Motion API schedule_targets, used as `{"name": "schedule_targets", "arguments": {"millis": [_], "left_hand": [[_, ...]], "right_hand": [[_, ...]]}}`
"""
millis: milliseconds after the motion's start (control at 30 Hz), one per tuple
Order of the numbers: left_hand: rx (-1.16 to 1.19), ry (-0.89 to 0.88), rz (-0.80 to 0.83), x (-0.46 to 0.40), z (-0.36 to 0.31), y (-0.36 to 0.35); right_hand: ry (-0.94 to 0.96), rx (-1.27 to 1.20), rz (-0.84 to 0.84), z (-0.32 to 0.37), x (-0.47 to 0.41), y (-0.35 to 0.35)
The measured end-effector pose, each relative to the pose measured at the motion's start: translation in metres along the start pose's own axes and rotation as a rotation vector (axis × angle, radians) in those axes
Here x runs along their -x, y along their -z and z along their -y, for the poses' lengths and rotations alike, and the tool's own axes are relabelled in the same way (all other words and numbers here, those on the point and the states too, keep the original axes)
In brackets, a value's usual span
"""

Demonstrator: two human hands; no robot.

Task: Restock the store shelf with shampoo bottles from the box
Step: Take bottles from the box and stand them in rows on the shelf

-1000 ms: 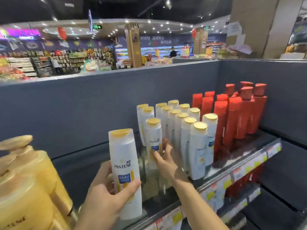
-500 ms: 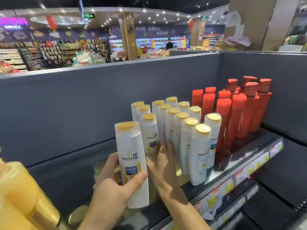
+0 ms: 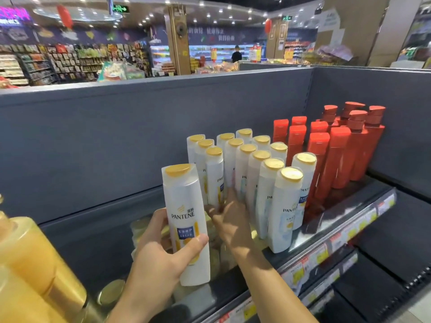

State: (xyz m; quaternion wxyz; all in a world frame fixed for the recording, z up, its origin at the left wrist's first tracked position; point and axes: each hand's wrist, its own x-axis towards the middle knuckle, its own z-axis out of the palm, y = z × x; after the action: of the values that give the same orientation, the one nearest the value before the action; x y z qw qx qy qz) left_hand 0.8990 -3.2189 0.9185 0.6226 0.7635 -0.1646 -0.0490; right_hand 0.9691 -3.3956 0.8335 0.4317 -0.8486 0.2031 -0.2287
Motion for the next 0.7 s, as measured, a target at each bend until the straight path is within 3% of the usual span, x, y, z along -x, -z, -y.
{"name": "schedule_targets", "arguments": {"millis": [233,700], "left_hand": [[-0.027,0.007,-0.009,0.001,0.001,0.001],[-0.028,-0.005,-0.007,-0.003,-0.002,-0.002]], "right_hand": [[-0.037,-0.200,0.123,0.004,-0.001,0.009],[-0.003,-0.092,-0.030,-0.003,0.002,-0.005]]}}
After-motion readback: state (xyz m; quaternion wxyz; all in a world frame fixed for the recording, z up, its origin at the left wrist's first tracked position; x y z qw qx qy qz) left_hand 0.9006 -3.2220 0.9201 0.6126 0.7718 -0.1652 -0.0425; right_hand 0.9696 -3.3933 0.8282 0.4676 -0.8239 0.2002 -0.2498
